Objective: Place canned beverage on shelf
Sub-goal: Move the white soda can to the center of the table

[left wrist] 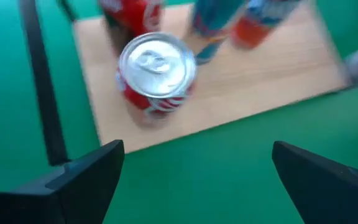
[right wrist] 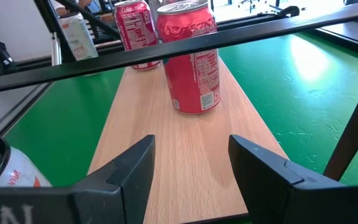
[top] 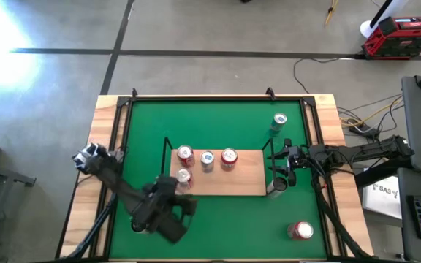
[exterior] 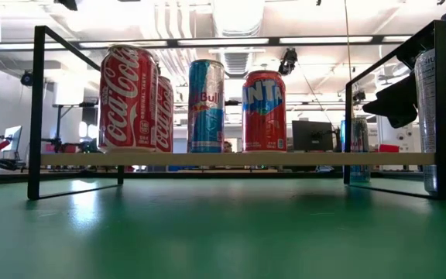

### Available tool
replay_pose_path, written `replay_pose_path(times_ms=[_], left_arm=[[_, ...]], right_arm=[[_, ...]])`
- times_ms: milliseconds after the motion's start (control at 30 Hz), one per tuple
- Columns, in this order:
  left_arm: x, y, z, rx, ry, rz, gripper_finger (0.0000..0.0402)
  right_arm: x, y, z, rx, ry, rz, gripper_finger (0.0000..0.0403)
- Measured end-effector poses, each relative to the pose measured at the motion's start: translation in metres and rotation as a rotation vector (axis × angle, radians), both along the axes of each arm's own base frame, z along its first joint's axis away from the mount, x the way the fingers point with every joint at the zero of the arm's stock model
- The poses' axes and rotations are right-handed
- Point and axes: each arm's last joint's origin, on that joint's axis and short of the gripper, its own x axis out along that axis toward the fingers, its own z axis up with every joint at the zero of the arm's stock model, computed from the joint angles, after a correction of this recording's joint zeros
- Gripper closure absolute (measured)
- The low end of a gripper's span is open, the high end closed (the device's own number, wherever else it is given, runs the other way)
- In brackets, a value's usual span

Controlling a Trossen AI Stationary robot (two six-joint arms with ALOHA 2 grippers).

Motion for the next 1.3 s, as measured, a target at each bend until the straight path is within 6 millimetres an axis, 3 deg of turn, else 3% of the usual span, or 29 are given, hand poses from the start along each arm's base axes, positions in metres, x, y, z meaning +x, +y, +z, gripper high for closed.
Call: replay_pose_path(times_ms=[100,167,333,567,667,900,1100,1200,1300], left_arm=[[-0.019,-0.01,0.003,0.11,-0.074,-0.07,0.0011],[-0.032,-0.006,0.005,0.174,-0.11,-0.102,0.0015],[-0.071,0.029,0.01,0.207,-0.102,-0.128,0.0026],[-0.123,0.074,-0.004,-0.032,-0.084,0.057,0.0028],[-0.141,0.088,-0.009,-0.048,-0.075,0.049,0.0029],[-0.162,0.114,-0.033,0.169,-0.15,-0.209,0.0029],[-0.179,0.134,-0.067,0.285,-0.245,-0.215,0.0029],[-0.185,0.139,-0.073,0.227,-0.288,-0.208,0.0029],[-0.191,0.142,-0.065,0.02,-0.27,-0.182,0.0029]], right_arm=[[0.0,0.0,0.0,0.0,0.0,0.0,0.0207],[0.0,0.0,0.0,0.0,0.0,0.0,0.0207],[0.0,0.0,0.0,0.0,0.0,0.0,0.0207],[0.0,0.0,0.0,0.0,0.0,0.0,0.0207],[0.0,0.0,0.0,0.0,0.0,0.0,0.0207],[0.0,0.0,0.0,0.0,0.0,0.0,0.0207],[0.0,0.0,0.0,0.0,0.0,0.0,0.0207],[0.0,0.0,0.0,0.0,0.0,0.0,0.0207],[0.0,0.0,0.0,0.0,0.0,0.0,0.0207]])
